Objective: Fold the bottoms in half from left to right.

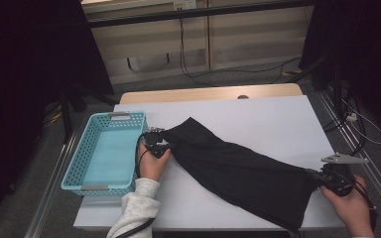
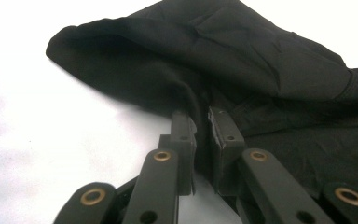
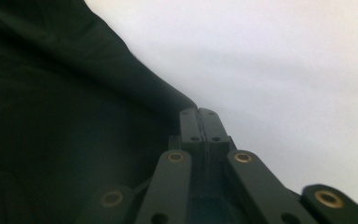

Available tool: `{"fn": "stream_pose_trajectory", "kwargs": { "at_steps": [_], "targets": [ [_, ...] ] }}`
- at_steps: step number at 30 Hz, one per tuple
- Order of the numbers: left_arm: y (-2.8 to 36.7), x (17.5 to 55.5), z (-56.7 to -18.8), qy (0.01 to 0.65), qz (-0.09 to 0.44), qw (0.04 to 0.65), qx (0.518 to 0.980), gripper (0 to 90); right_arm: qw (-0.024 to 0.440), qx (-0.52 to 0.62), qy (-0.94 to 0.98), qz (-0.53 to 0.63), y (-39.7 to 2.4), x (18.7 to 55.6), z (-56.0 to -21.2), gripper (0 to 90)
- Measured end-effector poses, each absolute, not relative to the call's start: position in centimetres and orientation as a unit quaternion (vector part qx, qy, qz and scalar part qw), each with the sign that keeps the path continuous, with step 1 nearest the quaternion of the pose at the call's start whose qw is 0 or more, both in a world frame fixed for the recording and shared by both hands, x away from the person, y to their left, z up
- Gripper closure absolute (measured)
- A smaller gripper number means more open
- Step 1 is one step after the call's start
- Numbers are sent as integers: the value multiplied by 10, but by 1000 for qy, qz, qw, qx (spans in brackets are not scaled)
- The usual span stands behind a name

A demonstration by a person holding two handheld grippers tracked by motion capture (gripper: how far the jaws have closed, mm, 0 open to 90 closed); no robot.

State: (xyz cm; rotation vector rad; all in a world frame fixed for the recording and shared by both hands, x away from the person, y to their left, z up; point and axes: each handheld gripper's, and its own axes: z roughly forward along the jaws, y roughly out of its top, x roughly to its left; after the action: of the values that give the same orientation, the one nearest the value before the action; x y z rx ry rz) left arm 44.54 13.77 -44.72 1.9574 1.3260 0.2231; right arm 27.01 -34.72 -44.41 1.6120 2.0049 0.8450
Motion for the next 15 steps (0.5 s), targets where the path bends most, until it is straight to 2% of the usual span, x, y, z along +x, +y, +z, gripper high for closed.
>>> {"fn": "stream_pose_trajectory", "kwargs": {
  "at_steps": [1,3,10,13,15],
  "targets": [
    [137,445,-447,517,86,374,765,815,213,582,724,302,-348,270,-446,893],
    [137,445,-447,517,88,373,766,814,212,582,727,297,-346,271,-450,792],
    [137,445,-446,516,86,377,764,809,224,564,730,313,-337,265,-440,718],
    [138,445,-446,516,86,379,764,807,226,559,735,311,-332,265,-439,655],
    [138,445,-446,515,85,379,764,806,222,556,737,312,-330,265,-439,655]
  ]
}}
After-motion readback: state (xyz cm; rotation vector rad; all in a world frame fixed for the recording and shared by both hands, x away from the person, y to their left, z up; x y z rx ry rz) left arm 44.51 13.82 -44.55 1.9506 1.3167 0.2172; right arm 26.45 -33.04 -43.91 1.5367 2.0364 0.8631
